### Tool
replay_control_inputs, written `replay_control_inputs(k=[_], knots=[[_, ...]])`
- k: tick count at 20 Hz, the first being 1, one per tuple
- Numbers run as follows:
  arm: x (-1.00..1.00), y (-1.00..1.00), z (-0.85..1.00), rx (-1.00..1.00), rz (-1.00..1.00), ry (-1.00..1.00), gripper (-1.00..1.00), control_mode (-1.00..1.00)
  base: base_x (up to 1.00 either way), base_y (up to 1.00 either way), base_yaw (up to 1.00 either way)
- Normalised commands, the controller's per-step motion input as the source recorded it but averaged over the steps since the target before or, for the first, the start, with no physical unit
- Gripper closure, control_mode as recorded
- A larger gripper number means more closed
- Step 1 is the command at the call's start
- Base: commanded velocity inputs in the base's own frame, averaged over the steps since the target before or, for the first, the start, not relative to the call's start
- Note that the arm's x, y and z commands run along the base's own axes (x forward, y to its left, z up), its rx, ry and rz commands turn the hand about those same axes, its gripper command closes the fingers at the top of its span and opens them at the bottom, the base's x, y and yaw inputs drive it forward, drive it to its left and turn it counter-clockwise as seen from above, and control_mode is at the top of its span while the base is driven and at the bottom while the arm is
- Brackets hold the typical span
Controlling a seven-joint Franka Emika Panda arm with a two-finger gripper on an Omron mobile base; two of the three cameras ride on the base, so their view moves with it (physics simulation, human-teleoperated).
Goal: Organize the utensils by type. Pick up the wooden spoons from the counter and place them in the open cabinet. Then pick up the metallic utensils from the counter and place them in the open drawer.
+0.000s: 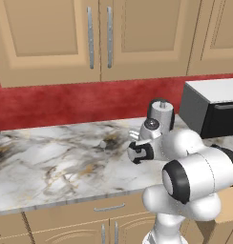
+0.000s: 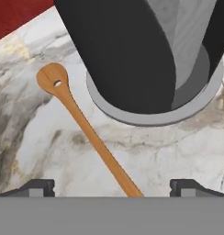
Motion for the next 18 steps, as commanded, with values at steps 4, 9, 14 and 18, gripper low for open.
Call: replay_control_inputs(k=[4, 9, 14, 18], knots=[[0.26, 0.00, -0.26, -0.02, 0.00, 0.00, -1.00, -1.00, 0.00, 0.00, 0.00], [0.22, 0.00, -0.23, 0.00, 0.00, 0.00, -1.00, -1.00, 0.00, 0.00, 0.00], [0.18, 0.00, -0.24, 0.00, 0.00, 0.00, -1.00, -1.00, 0.00, 0.00, 0.00], [0.20, 0.00, -0.17, 0.00, 0.00, 0.00, -1.00, -1.00, 0.00, 0.00, 0.00]])
